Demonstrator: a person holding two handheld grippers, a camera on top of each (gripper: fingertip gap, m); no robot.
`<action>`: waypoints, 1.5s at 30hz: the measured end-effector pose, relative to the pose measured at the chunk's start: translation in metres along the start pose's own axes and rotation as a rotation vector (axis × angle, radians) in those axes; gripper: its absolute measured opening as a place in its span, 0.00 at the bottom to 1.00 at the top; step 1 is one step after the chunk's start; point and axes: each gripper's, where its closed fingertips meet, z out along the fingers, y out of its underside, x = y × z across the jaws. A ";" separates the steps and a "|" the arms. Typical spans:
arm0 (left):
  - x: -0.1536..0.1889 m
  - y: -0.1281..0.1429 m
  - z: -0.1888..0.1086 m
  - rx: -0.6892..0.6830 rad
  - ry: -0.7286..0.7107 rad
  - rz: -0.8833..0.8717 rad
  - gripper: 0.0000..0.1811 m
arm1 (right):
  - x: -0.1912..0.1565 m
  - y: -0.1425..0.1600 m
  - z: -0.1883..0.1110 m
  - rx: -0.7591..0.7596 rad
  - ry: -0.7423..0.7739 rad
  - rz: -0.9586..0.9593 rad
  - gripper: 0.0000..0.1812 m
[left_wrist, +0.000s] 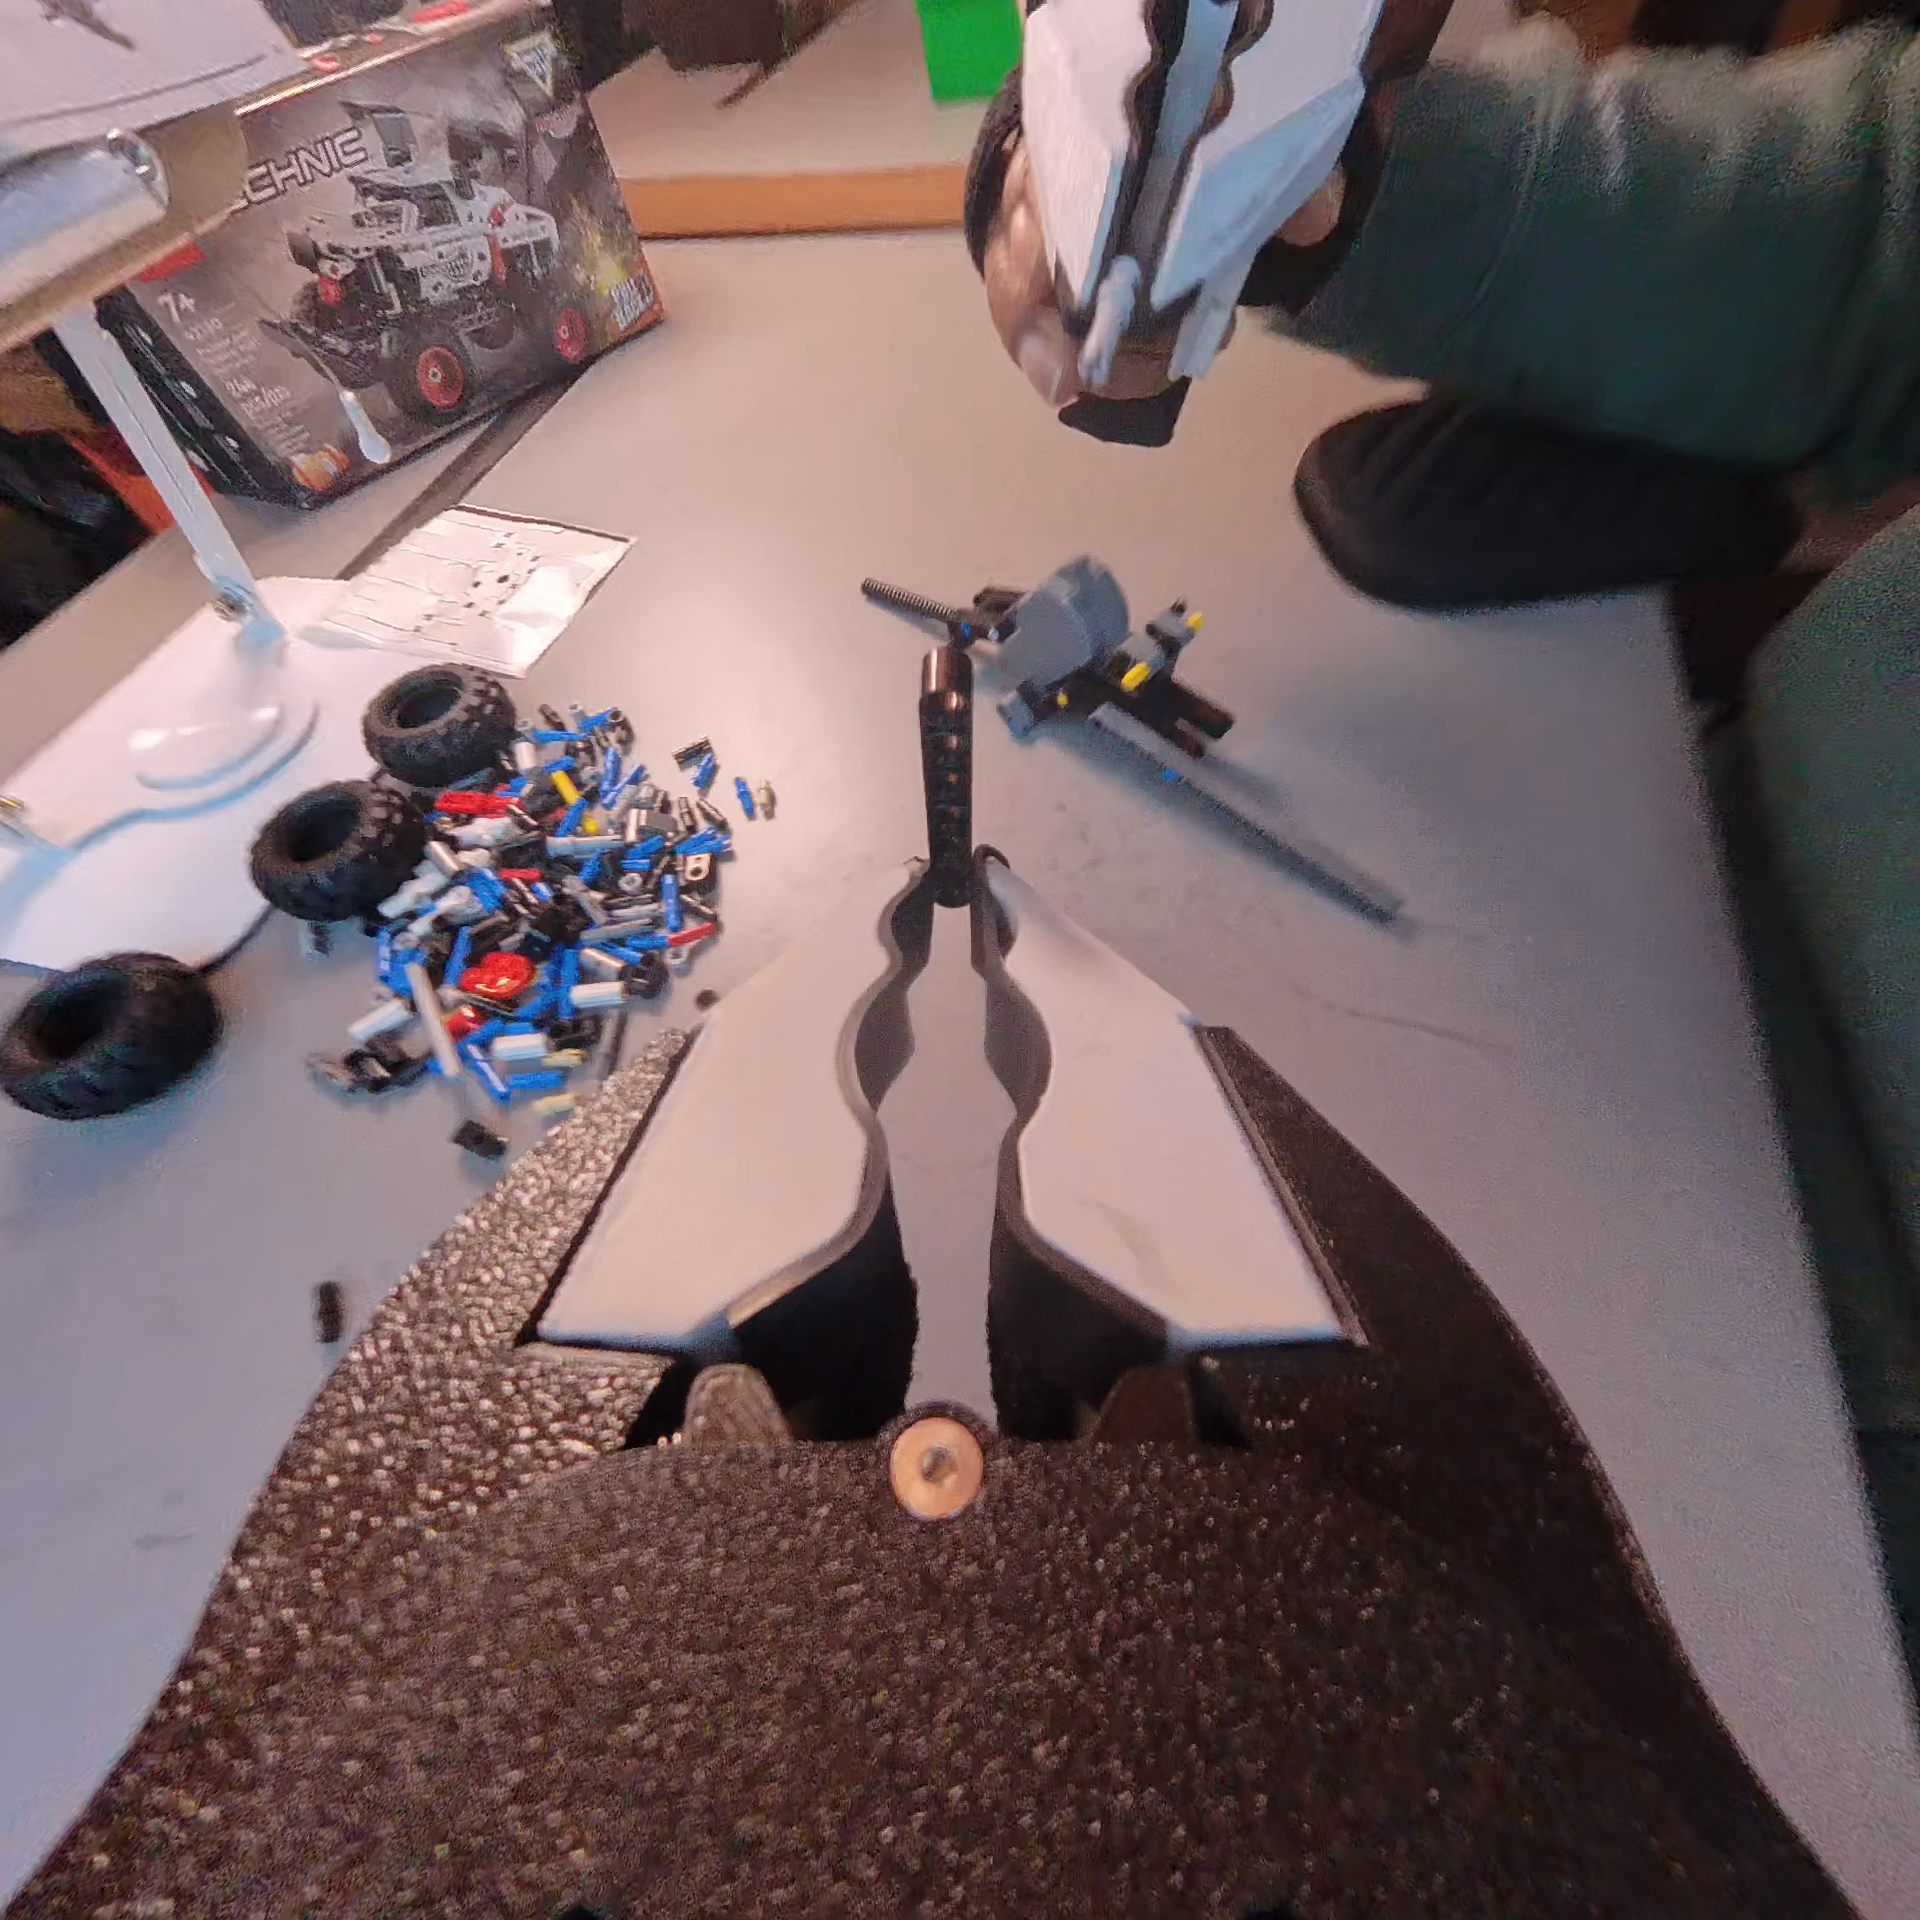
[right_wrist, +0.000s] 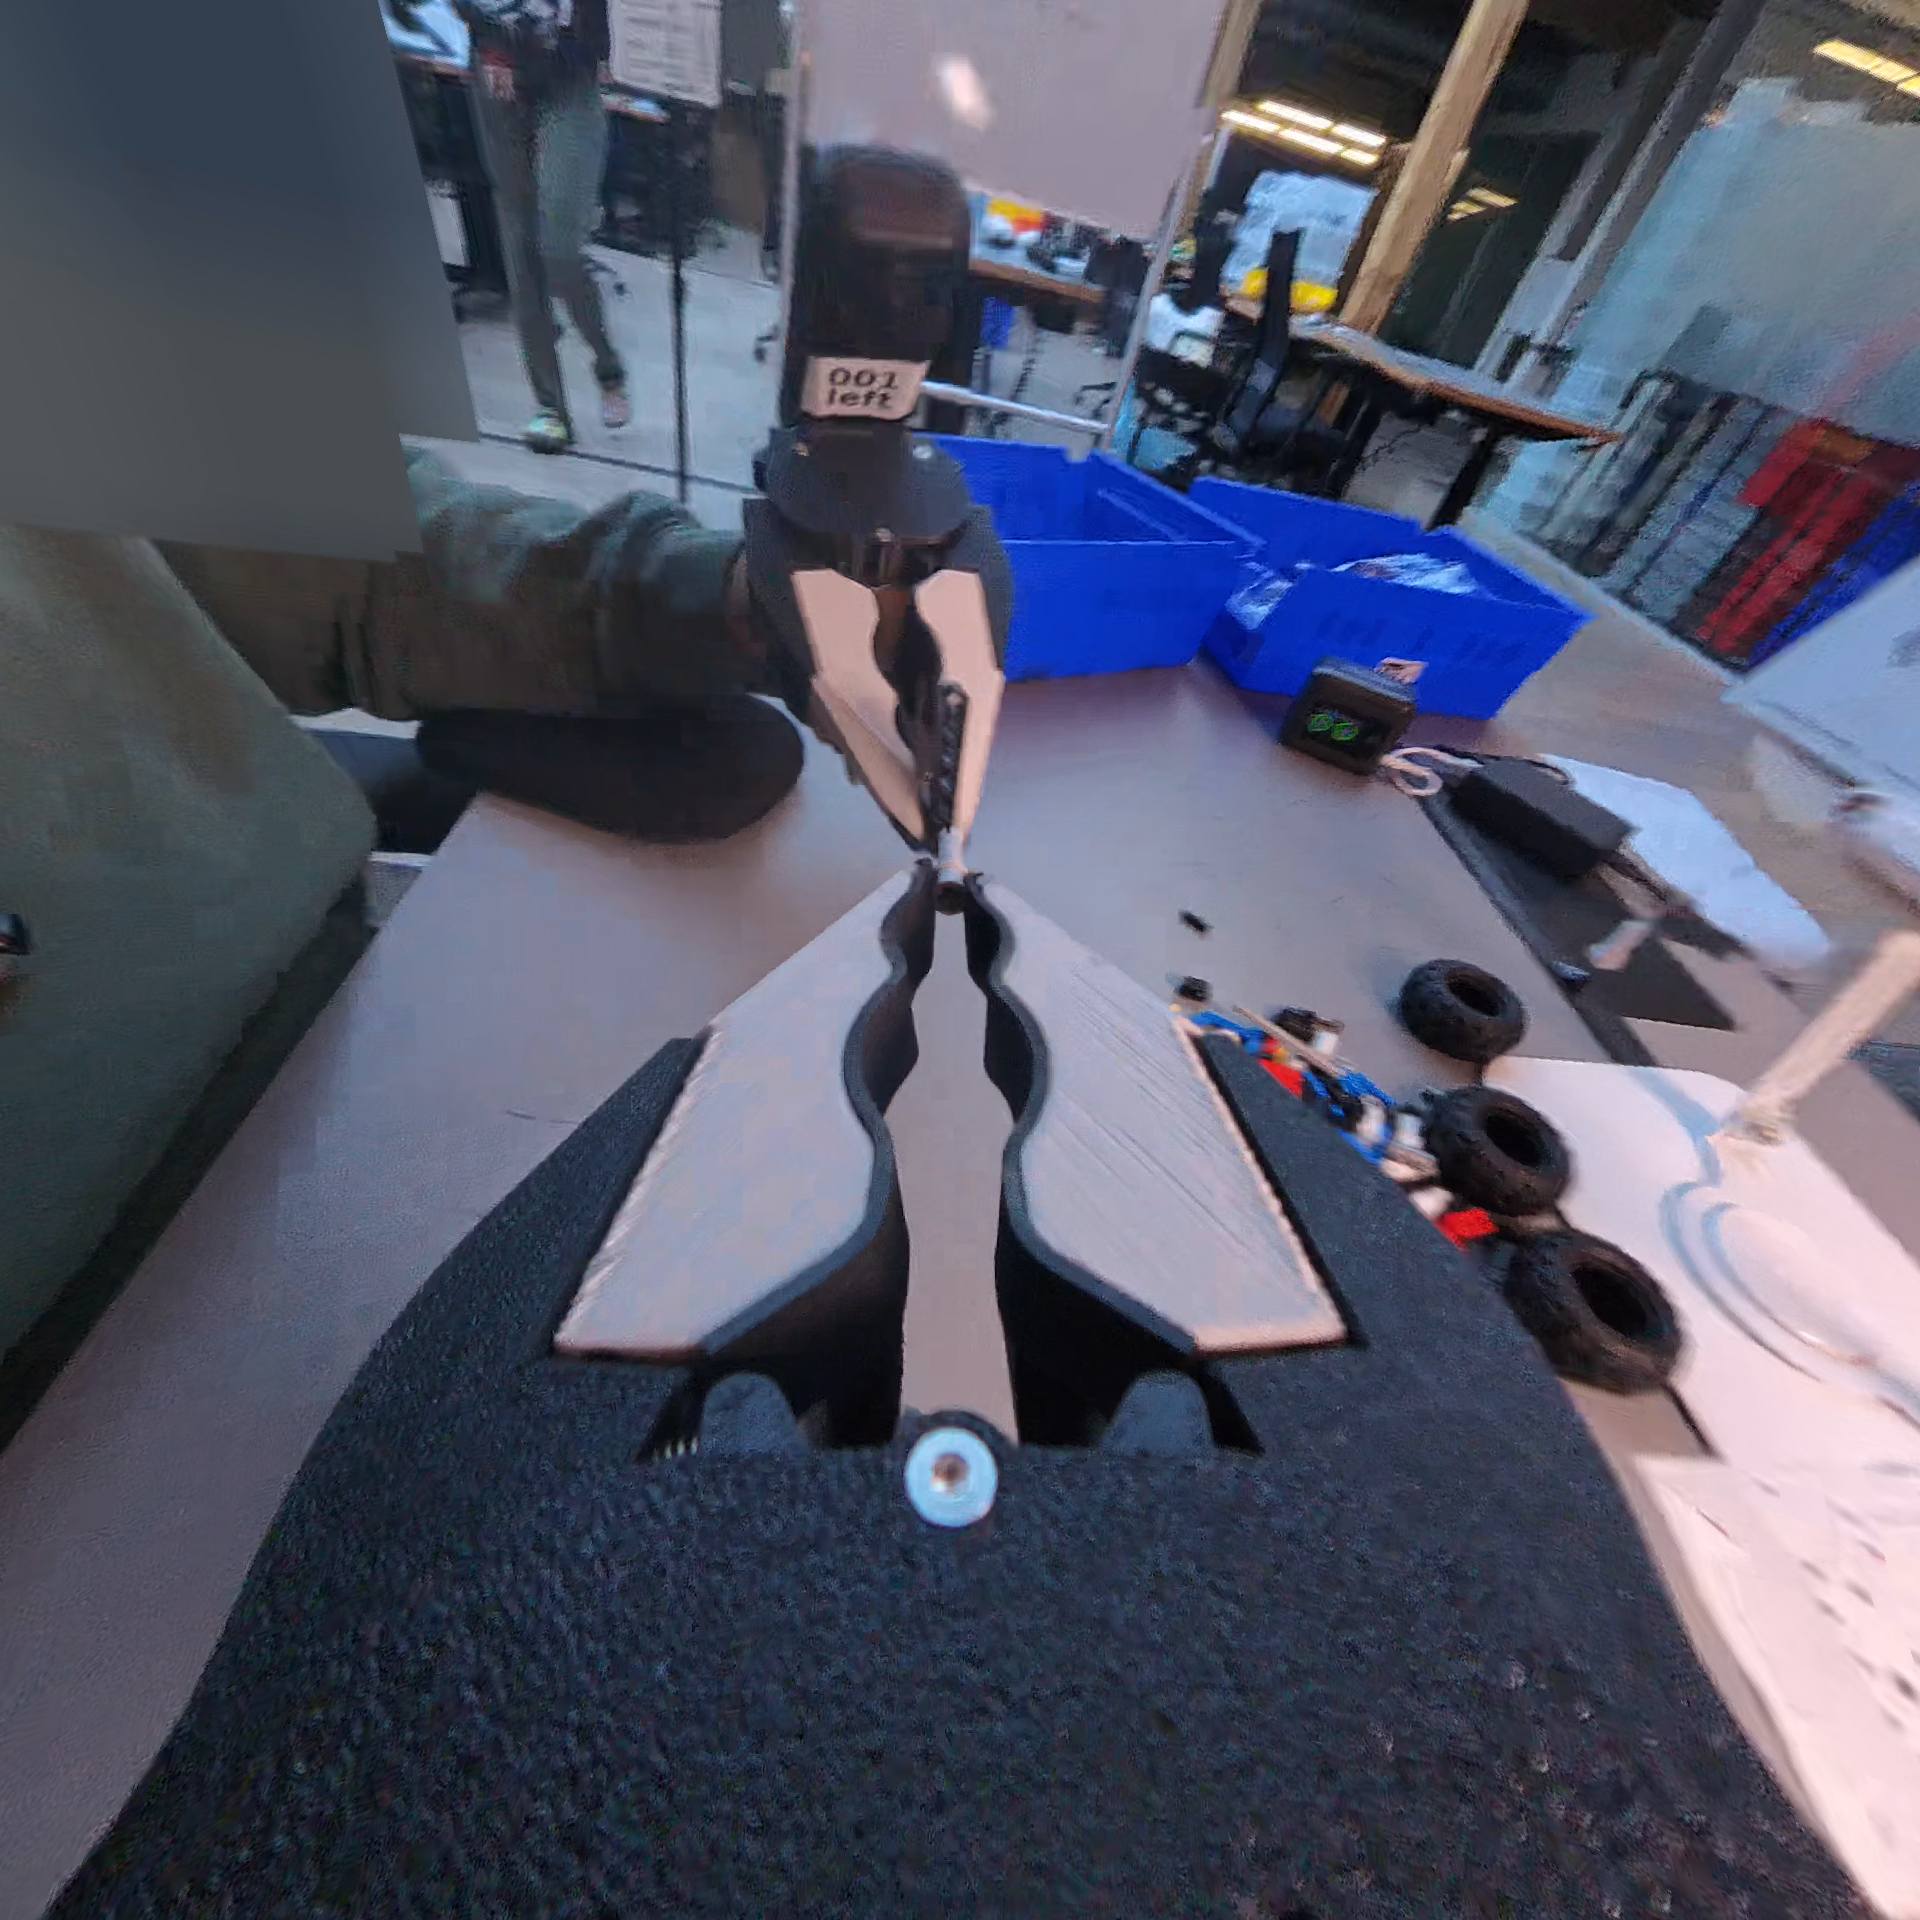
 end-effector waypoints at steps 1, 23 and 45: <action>-0.001 -0.006 -0.008 0.060 0.019 -0.053 0.03 | 0.011 -0.002 -0.013 -0.009 0.058 -0.034 0.03; -0.029 -0.028 -0.011 0.361 0.034 -0.299 0.04 | 0.153 0.149 0.083 -0.715 0.195 -0.111 0.19; -0.137 0.082 -0.282 -0.209 -0.872 -0.507 0.04 | 0.043 0.056 -0.121 -0.116 0.617 0.120 0.20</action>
